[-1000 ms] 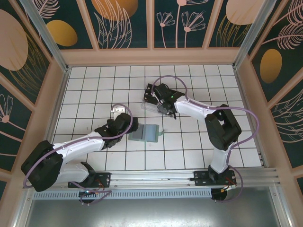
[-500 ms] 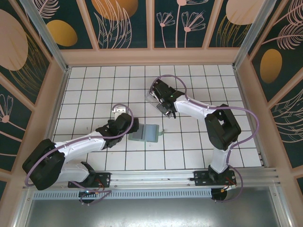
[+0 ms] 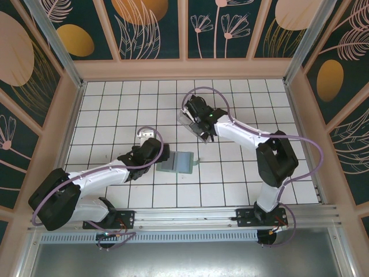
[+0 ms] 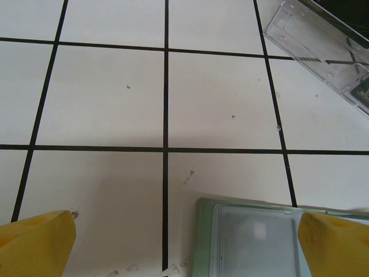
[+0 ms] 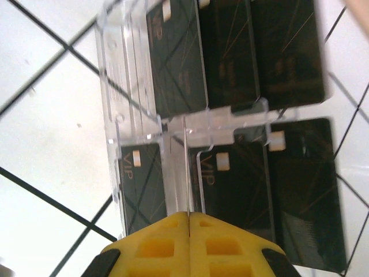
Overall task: Put the credit cards into the card holder
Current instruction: Pick up the credit card from the storage box, then rotate the card holder at the center of the table.
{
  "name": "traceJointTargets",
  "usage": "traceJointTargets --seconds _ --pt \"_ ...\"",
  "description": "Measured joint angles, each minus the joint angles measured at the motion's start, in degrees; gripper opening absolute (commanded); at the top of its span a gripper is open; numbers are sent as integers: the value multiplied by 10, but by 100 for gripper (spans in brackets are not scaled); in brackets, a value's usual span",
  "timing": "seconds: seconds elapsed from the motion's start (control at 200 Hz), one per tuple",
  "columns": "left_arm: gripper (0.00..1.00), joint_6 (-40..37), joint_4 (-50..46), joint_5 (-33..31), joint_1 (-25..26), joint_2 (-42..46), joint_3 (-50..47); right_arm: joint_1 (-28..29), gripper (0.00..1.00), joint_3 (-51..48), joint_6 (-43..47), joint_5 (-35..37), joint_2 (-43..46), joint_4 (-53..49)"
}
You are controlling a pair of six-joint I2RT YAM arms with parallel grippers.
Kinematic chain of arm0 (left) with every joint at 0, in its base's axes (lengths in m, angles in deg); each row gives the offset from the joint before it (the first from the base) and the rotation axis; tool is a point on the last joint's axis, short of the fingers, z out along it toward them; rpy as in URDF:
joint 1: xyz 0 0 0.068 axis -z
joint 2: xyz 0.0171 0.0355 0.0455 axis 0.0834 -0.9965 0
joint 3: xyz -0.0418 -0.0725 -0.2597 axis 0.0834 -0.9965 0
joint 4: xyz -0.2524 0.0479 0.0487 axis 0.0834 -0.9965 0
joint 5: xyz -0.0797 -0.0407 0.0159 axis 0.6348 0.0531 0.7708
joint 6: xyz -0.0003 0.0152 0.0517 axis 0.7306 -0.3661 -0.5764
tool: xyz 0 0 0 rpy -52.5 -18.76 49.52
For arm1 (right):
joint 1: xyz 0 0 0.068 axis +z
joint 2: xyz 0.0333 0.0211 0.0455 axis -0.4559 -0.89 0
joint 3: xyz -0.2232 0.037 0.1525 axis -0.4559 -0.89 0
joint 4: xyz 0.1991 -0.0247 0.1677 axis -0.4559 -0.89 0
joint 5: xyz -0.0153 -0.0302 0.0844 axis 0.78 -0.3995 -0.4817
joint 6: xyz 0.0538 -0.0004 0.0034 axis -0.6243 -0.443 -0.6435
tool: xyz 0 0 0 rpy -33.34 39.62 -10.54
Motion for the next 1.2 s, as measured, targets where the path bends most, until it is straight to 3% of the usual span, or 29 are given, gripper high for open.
traceJointTargets --seconds 0.205,0.35,0.596,0.801,0.971,1.201 --pt "98 0 -1 -4 0 0 6 29 0 30 -32 -13 51 3" --pt "99 0 -8 -7 -4 0 7 35 0 20 -108 -62 104 20" --pt "98 3 -18 -6 -5 6 -8 36 0 -173 -312 -184 233 175" --pt "98 21 -34 -6 -5 17 -35 69 0 -329 -463 -227 255 290" --pt "98 38 -41 0 -5 17 -54 110 0 -376 -529 -234 253 350" --pt "99 71 -66 -4 -5 17 -72 124 0 -401 -572 -235 236 408"
